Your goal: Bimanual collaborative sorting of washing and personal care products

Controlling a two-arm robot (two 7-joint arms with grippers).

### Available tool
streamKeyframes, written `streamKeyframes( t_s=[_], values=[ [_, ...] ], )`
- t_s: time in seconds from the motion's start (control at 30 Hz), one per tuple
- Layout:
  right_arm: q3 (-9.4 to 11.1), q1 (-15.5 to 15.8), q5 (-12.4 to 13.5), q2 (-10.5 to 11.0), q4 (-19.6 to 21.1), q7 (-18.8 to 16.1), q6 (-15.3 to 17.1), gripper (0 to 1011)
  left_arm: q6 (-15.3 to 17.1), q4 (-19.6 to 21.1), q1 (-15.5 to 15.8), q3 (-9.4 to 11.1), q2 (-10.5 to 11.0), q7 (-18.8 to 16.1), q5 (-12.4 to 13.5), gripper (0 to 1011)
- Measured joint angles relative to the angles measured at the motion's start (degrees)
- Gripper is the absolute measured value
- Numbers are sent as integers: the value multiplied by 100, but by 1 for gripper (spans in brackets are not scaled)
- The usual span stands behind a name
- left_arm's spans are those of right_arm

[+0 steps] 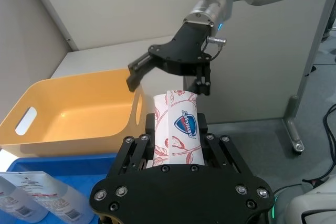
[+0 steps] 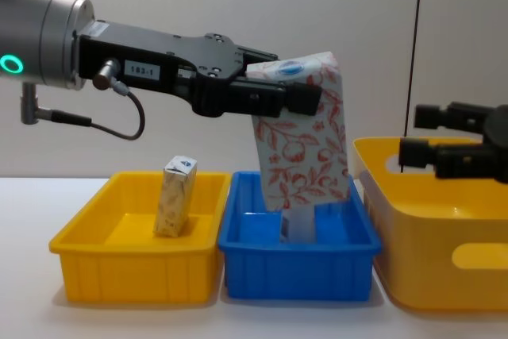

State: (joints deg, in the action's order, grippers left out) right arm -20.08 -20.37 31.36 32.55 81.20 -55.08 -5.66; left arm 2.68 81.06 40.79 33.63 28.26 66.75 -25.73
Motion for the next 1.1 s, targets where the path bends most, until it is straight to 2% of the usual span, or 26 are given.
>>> streamKeyframes(
  t_s=[0.3, 0.5, 0.83, 1.1],
  values=[
    [-360, -546, -91, -191, -600, -660, -332, 1000, 0, 0, 0, 0, 0, 0, 0, 374],
    [-532, -823, -150, -351, -959, -932, -603, 1000, 0, 0, 0, -1, 0, -1, 0, 371],
    [-753, -1147, -245, -606, -1396, -1173, -979, 1000, 0, 0, 0, -1, 0, 0, 0, 371],
    [-887, -1309, -308, -764, -1594, -1226, -1146, 1000, 0, 0, 0, -1, 0, -1, 0, 371]
  ],
)
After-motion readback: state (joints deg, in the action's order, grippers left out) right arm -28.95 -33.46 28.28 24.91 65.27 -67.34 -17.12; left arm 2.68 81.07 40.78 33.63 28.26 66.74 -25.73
